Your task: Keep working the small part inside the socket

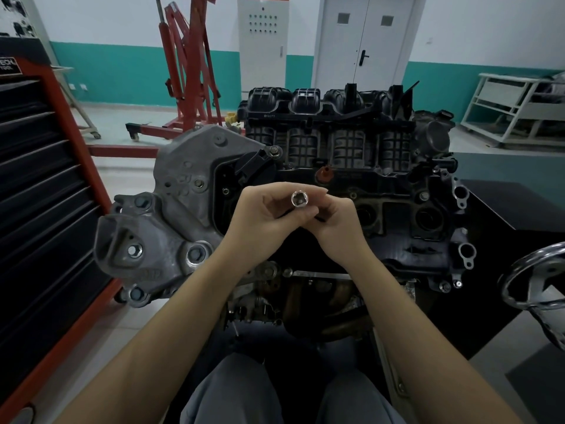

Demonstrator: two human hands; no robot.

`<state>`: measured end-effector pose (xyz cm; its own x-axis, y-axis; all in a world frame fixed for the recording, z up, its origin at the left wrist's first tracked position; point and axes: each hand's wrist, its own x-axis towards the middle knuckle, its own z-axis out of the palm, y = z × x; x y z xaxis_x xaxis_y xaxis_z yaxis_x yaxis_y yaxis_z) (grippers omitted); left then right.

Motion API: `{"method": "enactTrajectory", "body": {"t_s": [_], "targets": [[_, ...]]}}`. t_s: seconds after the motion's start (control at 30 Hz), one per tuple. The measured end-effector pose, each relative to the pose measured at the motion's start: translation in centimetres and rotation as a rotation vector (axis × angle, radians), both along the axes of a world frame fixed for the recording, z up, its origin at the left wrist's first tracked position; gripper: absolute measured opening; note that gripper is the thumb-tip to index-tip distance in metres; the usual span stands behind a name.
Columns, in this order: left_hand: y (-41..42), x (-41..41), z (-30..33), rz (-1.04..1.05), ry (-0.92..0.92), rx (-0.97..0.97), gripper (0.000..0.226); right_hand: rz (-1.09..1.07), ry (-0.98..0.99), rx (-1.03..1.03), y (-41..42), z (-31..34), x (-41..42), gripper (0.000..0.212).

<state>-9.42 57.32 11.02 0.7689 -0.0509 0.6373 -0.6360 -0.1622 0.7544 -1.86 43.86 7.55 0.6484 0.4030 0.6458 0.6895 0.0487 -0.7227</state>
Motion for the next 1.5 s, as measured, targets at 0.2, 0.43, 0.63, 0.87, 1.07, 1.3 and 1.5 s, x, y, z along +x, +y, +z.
{"method": "enactTrajectory", "body": {"t_s": [0.2,0.43,0.63,0.87,1.07,1.3,1.5], "targets": [[-0.22,-0.12,-0.03,0.107,-0.029,0.009,0.022,-0.012,0.01,0.046,0.13,-0.04,0.18,0.022],[0.03,-0.14,0.04,-0.028,0.018,-0.054,0.028,-0.028,0.026,0.031,0.07,0.07,0.16,0.025],[-0.25,0.07,0.08,0.075,-0.019,-0.022,0.024,-0.003,-0.01,0.012,-0.05,-0.07,0.26,0.024],[-0.18,0.12,0.17,0.045,-0.006,0.005,0.025,-0.051,0.031,0.066,0.0,-0.11,0.36,0.019],[-0.09,0.31,-0.12,0.04,-0.004,-0.03,0.024,0.029,0.02,0.036,-0.41,-0.11,0.33,0.029],[-0.42,0.33,-0.23,0.115,-0.048,0.02,0.022,-0.036,0.041,0.056,-0.2,-0.09,0.16,0.018],[-0.05,0.31,-0.24,-0.015,-0.025,0.013,0.02,0.035,0.015,0.044,-0.15,0.07,-0.21,0.034]]}}
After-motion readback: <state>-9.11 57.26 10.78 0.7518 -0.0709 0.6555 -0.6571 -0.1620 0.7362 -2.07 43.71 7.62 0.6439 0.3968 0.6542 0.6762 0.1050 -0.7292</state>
